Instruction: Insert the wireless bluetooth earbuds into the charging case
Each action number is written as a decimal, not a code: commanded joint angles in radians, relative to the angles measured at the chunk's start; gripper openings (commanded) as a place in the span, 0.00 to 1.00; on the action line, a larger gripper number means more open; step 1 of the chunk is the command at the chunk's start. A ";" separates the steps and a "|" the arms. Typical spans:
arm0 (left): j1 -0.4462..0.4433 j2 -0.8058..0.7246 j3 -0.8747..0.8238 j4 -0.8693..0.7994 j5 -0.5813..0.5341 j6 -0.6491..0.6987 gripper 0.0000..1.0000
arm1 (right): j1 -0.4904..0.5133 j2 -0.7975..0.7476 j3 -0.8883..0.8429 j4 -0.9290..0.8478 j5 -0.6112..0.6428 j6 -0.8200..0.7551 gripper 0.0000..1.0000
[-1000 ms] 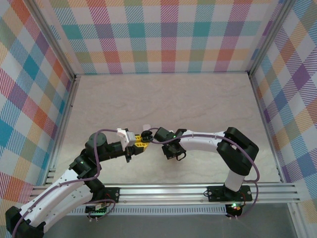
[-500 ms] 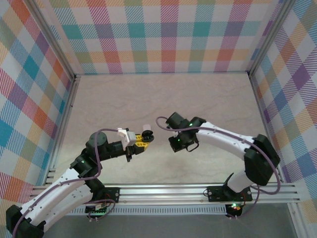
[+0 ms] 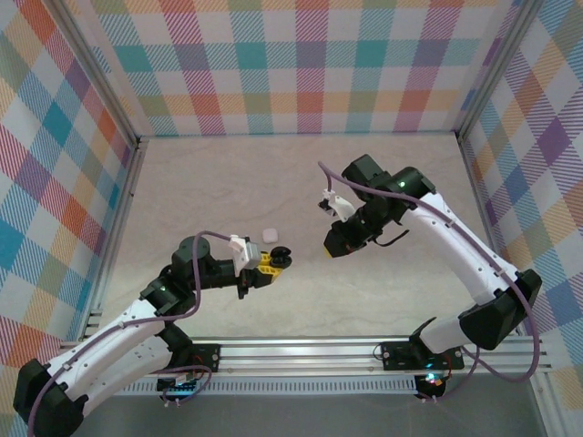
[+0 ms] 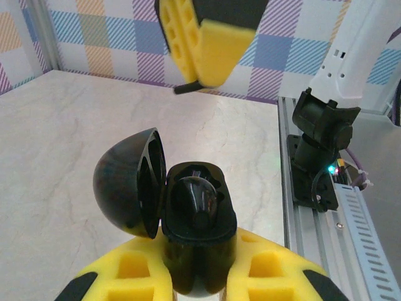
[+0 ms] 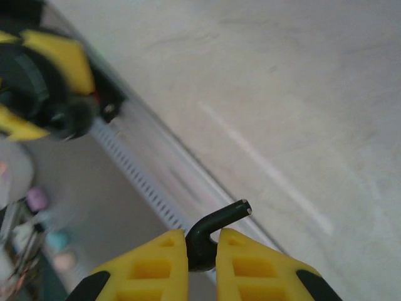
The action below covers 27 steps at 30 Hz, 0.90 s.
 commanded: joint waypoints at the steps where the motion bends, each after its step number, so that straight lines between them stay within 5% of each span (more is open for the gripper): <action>1: -0.011 0.029 0.060 0.062 0.052 0.047 0.00 | -0.001 0.021 0.067 -0.185 -0.177 -0.059 0.13; 18: -0.044 0.253 0.194 0.090 0.130 0.166 0.00 | 0.005 0.020 0.069 -0.108 -0.442 0.000 0.11; 27: -0.051 0.240 0.188 0.109 0.148 0.168 0.00 | 0.005 0.059 0.061 -0.053 -0.435 0.018 0.11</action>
